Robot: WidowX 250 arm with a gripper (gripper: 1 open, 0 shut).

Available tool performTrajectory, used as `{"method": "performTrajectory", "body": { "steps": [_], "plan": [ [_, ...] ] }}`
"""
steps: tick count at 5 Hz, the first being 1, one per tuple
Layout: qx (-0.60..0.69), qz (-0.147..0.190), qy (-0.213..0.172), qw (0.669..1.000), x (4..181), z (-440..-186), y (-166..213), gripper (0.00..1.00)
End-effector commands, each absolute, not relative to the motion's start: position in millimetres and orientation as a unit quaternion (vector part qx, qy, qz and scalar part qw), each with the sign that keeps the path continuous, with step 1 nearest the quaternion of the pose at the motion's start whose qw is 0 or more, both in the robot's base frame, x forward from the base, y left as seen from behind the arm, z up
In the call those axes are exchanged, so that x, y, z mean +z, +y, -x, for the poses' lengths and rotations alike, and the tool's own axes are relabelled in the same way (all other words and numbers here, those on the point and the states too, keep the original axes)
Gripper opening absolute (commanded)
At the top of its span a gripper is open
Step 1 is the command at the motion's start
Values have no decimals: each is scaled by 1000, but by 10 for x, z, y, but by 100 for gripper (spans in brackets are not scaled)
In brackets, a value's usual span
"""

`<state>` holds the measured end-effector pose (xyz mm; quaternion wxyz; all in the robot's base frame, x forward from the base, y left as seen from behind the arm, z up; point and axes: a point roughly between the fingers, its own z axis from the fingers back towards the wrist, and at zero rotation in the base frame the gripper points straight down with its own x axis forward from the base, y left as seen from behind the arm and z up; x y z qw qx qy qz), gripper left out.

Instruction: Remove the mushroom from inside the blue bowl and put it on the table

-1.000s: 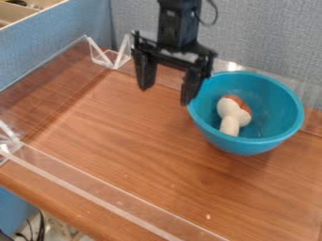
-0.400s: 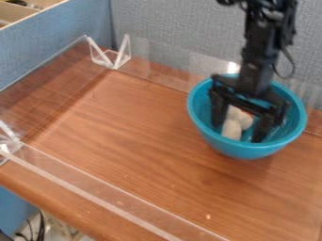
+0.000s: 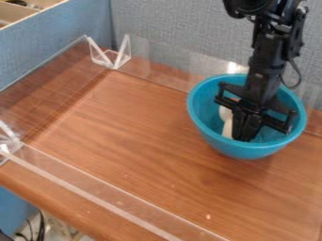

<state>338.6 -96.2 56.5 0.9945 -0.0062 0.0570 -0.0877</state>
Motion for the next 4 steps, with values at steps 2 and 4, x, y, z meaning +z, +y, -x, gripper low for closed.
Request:
{"method": "performTrajectory", "body": {
  "steps": [2,4],
  "plan": [
    [-79,11,18,997,811,-3515,-845,0],
    [-74,9,13,997,850,-3547,-747,0]
  ]
}}
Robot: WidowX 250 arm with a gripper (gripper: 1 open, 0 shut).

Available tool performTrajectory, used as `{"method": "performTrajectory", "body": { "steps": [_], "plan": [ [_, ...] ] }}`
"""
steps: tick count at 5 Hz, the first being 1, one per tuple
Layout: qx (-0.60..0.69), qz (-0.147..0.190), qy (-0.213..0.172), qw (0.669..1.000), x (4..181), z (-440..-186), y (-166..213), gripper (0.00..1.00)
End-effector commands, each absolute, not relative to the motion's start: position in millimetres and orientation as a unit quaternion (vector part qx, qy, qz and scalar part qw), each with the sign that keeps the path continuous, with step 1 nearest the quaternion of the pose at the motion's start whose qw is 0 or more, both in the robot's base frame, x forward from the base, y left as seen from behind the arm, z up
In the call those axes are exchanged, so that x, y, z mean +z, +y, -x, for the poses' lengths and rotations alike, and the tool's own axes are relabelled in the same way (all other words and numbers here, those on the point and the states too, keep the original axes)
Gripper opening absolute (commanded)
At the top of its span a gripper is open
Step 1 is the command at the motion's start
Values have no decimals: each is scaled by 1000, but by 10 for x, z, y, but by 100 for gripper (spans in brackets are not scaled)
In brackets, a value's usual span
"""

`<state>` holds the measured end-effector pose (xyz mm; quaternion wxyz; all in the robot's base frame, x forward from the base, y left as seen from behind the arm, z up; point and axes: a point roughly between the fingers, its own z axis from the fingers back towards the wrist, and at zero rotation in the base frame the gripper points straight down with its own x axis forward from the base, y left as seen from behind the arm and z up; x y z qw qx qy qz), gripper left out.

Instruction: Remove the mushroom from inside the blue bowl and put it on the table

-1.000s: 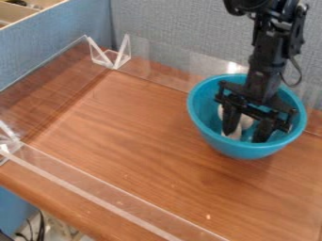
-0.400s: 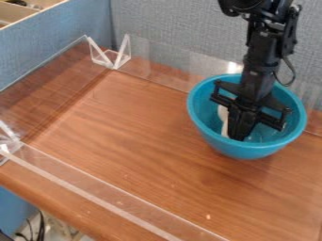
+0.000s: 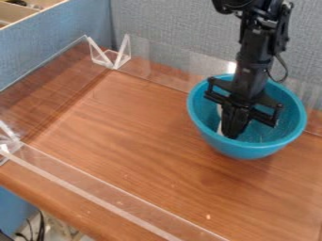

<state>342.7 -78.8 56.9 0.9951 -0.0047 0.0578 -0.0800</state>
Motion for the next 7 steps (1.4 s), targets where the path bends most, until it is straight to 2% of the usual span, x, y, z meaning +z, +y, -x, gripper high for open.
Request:
{"method": "performTrajectory", "body": {
  "steps": [1,5,7],
  "plan": [
    [-71,10,8,997,886,-3563,-701,0],
    [-65,13,-22,998,1087,-3646,-586,0],
    [-69,13,-35,997,1091,-3747,-594,0]
  ]
}}
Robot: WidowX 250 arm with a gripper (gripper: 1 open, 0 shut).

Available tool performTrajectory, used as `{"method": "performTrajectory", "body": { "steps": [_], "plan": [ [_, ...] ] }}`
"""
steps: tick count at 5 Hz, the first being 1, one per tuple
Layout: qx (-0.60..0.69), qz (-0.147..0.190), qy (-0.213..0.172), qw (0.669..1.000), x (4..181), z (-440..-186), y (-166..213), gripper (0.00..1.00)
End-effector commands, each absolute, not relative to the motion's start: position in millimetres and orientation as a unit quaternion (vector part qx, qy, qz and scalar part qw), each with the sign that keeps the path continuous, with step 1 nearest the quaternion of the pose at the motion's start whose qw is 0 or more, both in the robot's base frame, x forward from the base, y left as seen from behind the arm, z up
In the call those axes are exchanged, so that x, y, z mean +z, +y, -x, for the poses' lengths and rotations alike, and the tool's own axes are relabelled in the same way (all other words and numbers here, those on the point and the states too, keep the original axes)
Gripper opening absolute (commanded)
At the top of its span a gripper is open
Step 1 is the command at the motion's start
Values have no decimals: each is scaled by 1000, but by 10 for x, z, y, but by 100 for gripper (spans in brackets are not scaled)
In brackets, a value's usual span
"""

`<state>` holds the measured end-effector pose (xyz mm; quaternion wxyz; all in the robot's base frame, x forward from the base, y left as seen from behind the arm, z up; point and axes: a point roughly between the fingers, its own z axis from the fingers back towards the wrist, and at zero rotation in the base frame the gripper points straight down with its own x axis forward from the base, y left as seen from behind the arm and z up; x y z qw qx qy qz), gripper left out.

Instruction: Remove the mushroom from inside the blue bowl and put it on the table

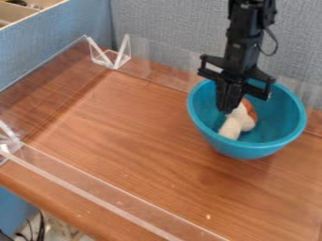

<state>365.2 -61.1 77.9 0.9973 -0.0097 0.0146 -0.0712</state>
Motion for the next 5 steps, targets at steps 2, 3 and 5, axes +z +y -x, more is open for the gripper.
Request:
{"method": "performTrajectory", "body": {
  "steps": [2,3,5],
  "plan": [
    [-74,11,-42,996,1012,-3881,-593,0],
    [-77,10,-45,996,970,-3938,-590,0],
    [-77,12,-45,996,1033,-3896,-530,0]
  ]
}}
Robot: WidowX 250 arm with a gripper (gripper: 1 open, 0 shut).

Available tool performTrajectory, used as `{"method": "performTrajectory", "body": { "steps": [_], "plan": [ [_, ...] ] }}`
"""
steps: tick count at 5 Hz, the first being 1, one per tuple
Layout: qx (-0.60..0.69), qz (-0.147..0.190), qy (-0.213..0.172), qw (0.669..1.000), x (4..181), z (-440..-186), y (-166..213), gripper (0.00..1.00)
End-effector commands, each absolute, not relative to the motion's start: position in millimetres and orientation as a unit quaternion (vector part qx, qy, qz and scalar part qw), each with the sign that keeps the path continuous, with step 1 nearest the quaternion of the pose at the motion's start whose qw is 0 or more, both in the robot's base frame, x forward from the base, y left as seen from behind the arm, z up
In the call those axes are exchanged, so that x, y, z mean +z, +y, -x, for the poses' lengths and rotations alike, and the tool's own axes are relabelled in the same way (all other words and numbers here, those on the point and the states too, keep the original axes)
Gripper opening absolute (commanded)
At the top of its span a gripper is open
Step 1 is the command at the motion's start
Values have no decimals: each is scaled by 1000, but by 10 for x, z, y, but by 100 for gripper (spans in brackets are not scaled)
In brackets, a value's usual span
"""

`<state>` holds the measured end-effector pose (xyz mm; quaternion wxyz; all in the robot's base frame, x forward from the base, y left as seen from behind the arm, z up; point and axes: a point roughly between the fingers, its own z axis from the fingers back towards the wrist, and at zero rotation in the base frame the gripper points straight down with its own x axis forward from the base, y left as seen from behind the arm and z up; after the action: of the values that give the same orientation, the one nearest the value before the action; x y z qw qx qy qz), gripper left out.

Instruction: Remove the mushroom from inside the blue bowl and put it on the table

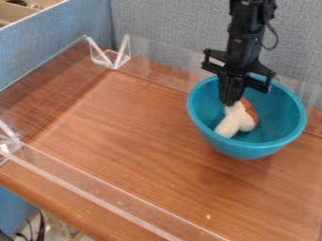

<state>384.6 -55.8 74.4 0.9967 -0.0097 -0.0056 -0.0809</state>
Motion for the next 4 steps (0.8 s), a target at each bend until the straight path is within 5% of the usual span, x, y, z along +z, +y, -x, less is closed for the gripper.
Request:
{"method": "performTrajectory", "body": {
  "steps": [1,3,4],
  "plan": [
    [-76,13,-46,996,1084,-3866,-487,0],
    [-61,11,-61,996,1392,-3716,-257,0],
    [-39,8,-93,995,1843,-3646,-29,0]
  ]
}}
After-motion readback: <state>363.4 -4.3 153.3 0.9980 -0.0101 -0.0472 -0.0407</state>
